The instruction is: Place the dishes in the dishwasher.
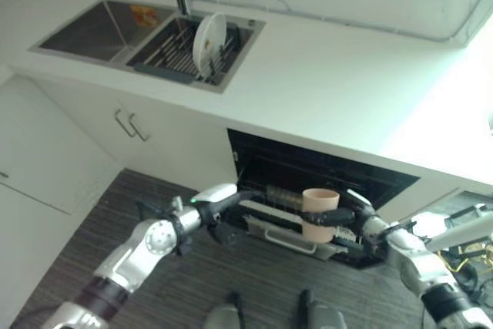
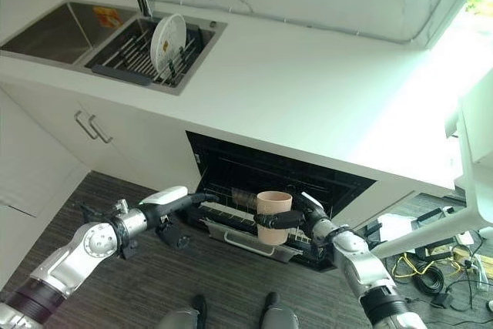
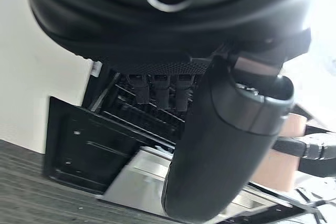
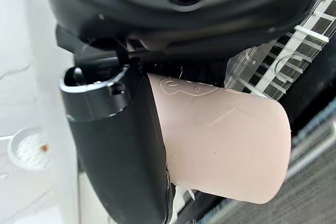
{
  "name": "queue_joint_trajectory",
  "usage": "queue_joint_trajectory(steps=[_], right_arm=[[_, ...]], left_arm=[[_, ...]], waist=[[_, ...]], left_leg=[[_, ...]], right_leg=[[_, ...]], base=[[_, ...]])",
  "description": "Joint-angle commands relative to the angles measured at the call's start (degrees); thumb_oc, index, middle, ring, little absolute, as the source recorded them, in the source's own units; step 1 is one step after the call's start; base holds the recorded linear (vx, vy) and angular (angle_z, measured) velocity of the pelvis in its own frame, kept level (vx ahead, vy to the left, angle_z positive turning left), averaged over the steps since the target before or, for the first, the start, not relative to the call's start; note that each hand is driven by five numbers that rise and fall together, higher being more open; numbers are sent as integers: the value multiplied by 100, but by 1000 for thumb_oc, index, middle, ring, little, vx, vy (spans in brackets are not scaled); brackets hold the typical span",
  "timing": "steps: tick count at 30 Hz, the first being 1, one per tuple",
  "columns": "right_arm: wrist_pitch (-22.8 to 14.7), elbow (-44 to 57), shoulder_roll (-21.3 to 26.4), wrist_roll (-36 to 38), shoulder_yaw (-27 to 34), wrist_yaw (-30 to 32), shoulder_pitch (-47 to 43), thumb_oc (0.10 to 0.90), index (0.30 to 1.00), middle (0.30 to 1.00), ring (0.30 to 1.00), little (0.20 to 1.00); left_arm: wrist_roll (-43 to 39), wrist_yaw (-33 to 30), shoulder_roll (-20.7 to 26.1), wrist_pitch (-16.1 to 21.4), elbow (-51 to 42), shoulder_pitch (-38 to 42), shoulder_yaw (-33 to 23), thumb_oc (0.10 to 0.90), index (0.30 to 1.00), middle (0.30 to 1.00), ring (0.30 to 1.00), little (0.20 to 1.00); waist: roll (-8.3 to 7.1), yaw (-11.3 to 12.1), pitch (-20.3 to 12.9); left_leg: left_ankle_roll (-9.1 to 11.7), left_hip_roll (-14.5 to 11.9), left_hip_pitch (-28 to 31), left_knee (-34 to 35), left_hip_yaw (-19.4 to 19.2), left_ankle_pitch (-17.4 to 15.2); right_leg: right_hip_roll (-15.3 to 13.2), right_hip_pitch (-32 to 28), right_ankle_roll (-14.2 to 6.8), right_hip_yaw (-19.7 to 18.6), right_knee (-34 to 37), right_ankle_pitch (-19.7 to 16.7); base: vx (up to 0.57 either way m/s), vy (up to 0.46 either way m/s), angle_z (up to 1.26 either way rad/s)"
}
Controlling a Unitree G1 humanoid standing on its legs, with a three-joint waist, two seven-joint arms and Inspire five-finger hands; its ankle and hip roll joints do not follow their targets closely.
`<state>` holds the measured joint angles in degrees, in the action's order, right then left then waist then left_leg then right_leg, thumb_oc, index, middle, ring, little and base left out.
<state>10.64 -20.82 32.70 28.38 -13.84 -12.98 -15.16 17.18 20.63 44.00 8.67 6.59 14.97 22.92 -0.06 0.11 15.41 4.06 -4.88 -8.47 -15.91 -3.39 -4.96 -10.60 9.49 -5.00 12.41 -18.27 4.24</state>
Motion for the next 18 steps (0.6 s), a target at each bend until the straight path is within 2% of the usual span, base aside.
queue_joint_trajectory(steps=[1, 8, 18], right_arm=[[-189, 238, 92, 507, 124, 246, -775, 400, 300, 300, 300, 300], [-7, -752, 223, 965, 330, 412, -1423, 400, 300, 300, 300, 300], [-233, -2142, 424, 1421, 545, 872, -2447, 400, 300, 300, 300, 300]], left_arm=[[-42, -139, 100, 220, -416, 609, -28, 800, 900, 900, 900, 900], [-127, 322, 285, 10, -360, 1184, 268, 800, 900, 900, 900, 900], [-546, 464, 483, -193, -474, 2070, 612, 800, 900, 900, 900, 900]], waist=[[-8, -9, -110], [86, -15, 182], [287, 14, 655]], left_leg=[[2, -152, -40, -128, -143, -261], [20, -117, -206, -128, -121, -189], [32, -66, -545, -128, -116, -112]], right_leg=[[-53, -144, -506, -227, 108, 170], [-81, 13, -496, -258, 108, 102], [-123, 343, -454, -303, 108, 20]], base=[[-50, -8, 10], [-44, 11, 2], [-77, 26, 0]])
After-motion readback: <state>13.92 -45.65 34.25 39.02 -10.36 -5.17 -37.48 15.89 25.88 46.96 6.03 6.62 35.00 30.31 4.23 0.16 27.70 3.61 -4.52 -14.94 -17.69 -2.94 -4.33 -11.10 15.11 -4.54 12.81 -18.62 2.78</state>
